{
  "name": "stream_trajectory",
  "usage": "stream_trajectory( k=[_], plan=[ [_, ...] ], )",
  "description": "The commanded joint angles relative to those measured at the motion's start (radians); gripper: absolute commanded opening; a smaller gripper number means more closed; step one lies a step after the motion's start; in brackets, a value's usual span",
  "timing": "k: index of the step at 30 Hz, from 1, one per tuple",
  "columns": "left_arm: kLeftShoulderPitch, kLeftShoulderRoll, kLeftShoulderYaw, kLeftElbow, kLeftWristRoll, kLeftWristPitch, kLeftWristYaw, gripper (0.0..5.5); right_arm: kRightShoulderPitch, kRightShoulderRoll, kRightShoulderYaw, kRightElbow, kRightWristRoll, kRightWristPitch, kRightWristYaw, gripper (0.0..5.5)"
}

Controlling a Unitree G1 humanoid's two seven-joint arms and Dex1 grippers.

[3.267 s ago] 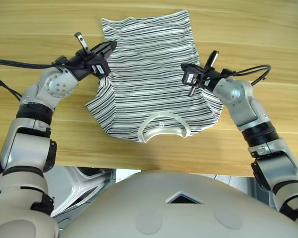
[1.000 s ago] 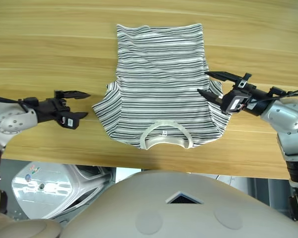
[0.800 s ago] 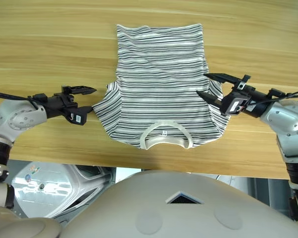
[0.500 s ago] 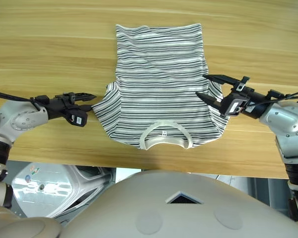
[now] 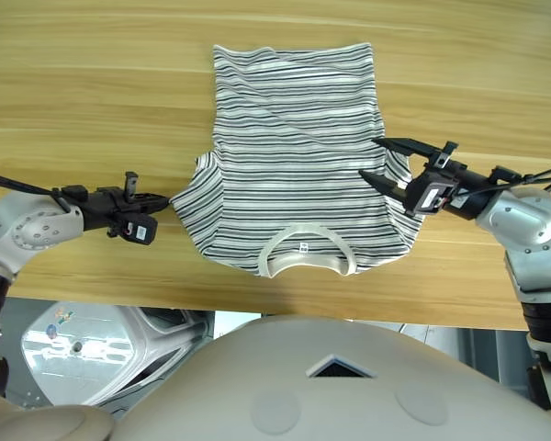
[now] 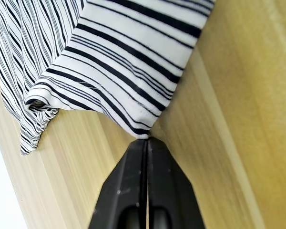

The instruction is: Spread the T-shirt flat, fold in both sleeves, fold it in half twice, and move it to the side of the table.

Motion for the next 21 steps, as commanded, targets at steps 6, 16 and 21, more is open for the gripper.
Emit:
stream_trajectory(
  k=[6,16,21],
  plan=[
    [0.020,-0.022,-0.034,0.007,0.034,0.012,-0.027,0.01,-0.006,0.006,0.005,0.005,-0.008,0.002,0.007,2.40],
    [-0.003,0.020,0.042,0.006,0.006,0.002,0.008,0.01,-0.009,0.010,0.012,0.015,-0.017,0.007,0.003,2.40],
    [0.005,0.036,0.075,-0.003,-0.008,-0.009,0.018,0.01,-0.008,0.011,0.015,0.021,-0.021,0.003,0.001,2.40]
  ],
)
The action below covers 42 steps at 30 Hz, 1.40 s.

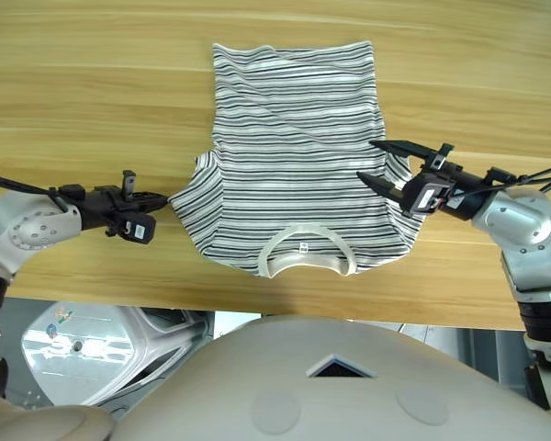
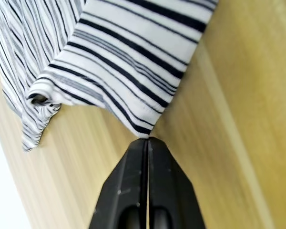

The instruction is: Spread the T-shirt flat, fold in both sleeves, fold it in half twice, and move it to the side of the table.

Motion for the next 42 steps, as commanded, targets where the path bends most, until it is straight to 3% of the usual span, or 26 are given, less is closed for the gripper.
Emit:
stream_trajectory(
  k=[1,19,31,42],
  plan=[
    [0.001,0.030,0.036,-0.003,-0.006,-0.007,0.012,0.01,-0.004,0.004,0.002,0.007,-0.012,0.003,0.002,2.40],
    [0.039,0.024,0.083,-0.188,-0.205,-0.078,-0.038,0.01,-0.014,0.010,0.010,0.016,-0.017,0.008,0.001,2.40],
    [-0.147,-0.169,-0.011,-0.142,-0.117,-0.037,-0.059,0.01,-0.029,0.031,0.026,0.035,-0.032,0.007,-0.006,2.40],
    [-0.148,-0.290,-0.131,-0.114,-0.094,-0.036,-0.087,0.01,-0.031,0.036,0.019,0.034,-0.035,0.006,-0.001,2.40]
  ],
)
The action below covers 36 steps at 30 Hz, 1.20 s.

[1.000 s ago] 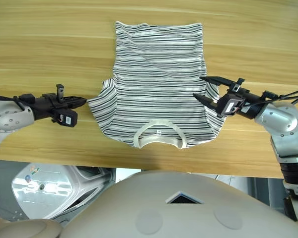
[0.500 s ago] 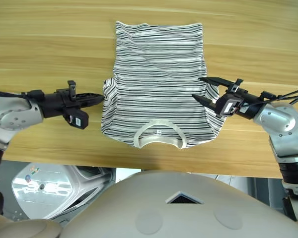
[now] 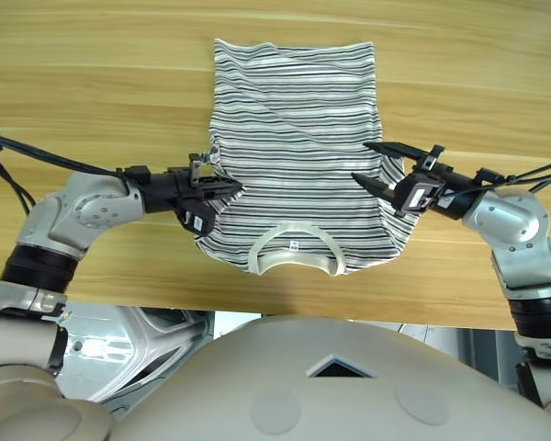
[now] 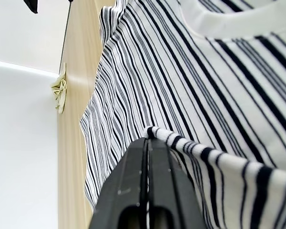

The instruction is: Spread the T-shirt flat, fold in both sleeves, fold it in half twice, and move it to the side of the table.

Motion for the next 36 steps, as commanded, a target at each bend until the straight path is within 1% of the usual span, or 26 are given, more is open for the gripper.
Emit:
stream_trajectory(
  k=[1,9,19,27,32,33,36],
  plan=[
    [-0.004,-0.020,-0.027,0.016,0.011,0.006,-0.016,0.01,-0.015,0.000,-0.002,0.006,-0.004,0.004,0.001,2.40],
    [-0.005,-0.057,-0.039,0.037,0.004,0.006,-0.007,0.01,-0.023,0.009,0.007,0.012,-0.005,0.005,0.001,2.40],
    [0.028,-0.108,-0.121,0.065,0.030,-0.003,-0.019,0.01,-0.038,0.011,0.014,0.022,-0.006,-0.001,0.003,2.40],
    [-0.018,-0.190,-0.095,0.103,0.034,0.051,0.041,0.01,-0.040,0.012,0.018,0.032,-0.008,-0.007,0.000,2.40],
    [-0.040,-0.209,-0.091,0.114,-0.004,0.097,0.016,0.84,-0.038,0.010,0.024,0.032,0.002,0.002,0.010,2.40],
    [-0.042,-0.206,-0.094,0.119,0.001,0.101,0.011,1.10,-0.038,0.010,0.023,0.031,0.002,0.000,0.008,2.58],
    [-0.039,-0.202,-0.106,0.133,0.002,0.104,-0.007,1.59,-0.038,0.008,0.021,0.024,0.009,0.006,0.012,3.11]
  ],
)
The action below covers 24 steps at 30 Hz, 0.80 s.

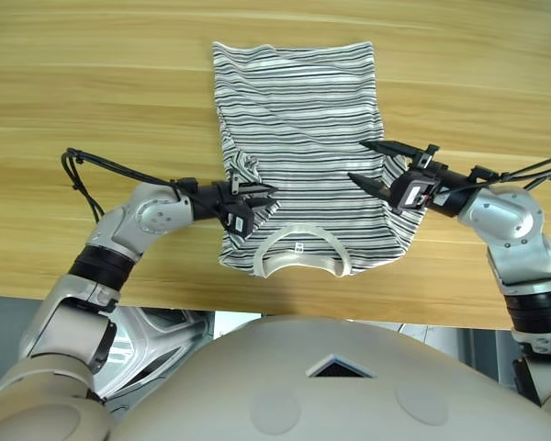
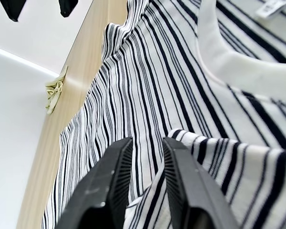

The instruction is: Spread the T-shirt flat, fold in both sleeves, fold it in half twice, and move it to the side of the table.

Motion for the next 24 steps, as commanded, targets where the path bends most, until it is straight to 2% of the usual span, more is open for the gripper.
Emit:
stream_trajectory(
  k=[1,3,7,10,12,16,20,24],
  plan=[
    [-0.012,0.008,-0.012,0.011,-0.009,0.011,-0.035,1.75,-0.012,-0.002,-0.002,-0.007,0.012,0.011,0.012,3.29],
    [-0.002,-0.001,-0.005,-0.029,-0.099,0.008,-0.062,2.18,-0.025,0.004,-0.009,-0.005,0.031,0.019,0.014,3.75],
    [-0.038,-0.049,0.092,-0.113,-0.357,0.061,-0.053,2.83,-0.074,-0.005,-0.092,0.014,0.072,0.056,-0.020,4.47],
    [-0.035,-0.020,0.151,-0.154,-0.424,0.054,-0.067,3.41,-0.052,-0.140,-0.224,0.094,-0.034,0.034,-0.055,5.07],
    [-0.016,-0.009,0.191,-0.204,-0.470,0.059,-0.068,3.43,-0.012,-0.255,-0.283,0.182,-0.152,0.012,-0.078,5.38],
    [0.005,-0.016,0.236,-0.205,-0.468,0.047,-0.052,3.43,0.190,-0.354,-0.315,0.190,-0.238,-0.054,-0.045,5.38],
    [0.018,-0.015,0.252,-0.185,-0.447,0.031,-0.056,3.43,0.302,-0.363,-0.308,0.191,-0.255,-0.097,-0.036,5.38],
    [0.030,-0.014,0.268,-0.176,-0.435,0.019,-0.053,3.43,0.318,-0.330,-0.227,0.215,-0.273,-0.117,-0.017,5.38]
  ],
)
